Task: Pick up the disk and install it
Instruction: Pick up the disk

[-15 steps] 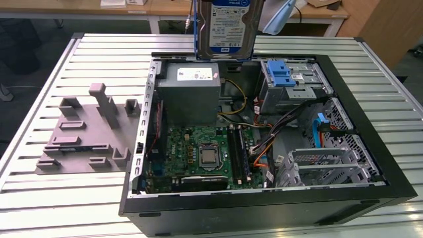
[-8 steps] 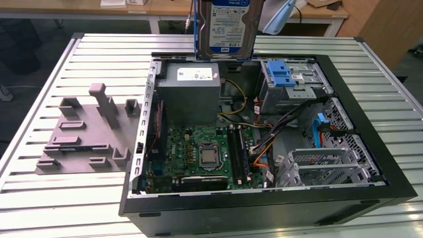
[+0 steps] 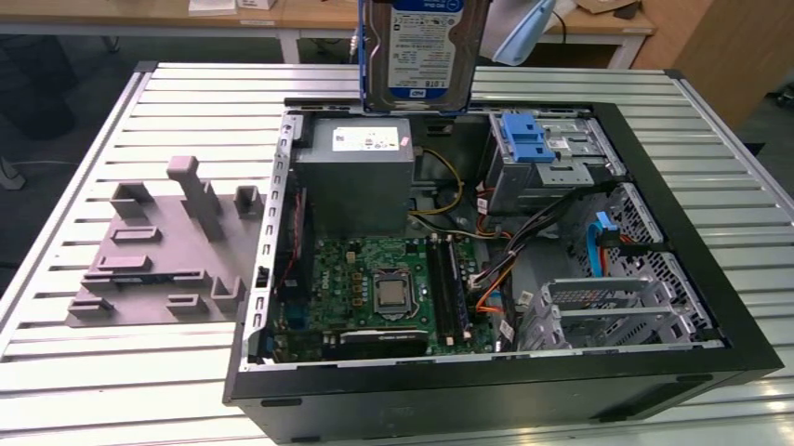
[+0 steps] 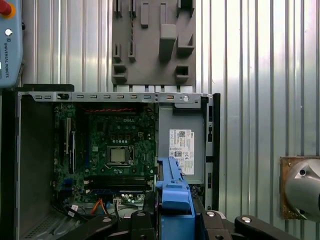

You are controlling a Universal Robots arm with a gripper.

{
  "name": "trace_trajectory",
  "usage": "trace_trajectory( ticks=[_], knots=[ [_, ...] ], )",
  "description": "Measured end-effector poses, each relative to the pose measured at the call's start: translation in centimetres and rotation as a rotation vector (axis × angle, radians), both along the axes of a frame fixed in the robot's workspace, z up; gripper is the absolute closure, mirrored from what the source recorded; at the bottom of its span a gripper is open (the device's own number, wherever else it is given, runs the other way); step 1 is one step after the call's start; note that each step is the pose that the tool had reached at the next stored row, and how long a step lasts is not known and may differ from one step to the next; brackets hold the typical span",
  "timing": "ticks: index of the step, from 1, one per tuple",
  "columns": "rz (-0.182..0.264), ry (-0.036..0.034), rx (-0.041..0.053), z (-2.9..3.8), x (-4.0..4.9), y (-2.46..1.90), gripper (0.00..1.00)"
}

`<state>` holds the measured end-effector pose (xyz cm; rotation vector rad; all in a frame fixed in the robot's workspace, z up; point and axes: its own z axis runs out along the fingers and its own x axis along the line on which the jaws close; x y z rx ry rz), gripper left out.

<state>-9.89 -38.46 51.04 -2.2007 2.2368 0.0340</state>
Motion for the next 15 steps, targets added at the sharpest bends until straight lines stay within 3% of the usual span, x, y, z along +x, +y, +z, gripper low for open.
trace_trajectory(
  ticks=[15],
  knots=[
    [0.000,0.0000,0.0001,0.00,0.00,-0.74,0.64]
  ],
)
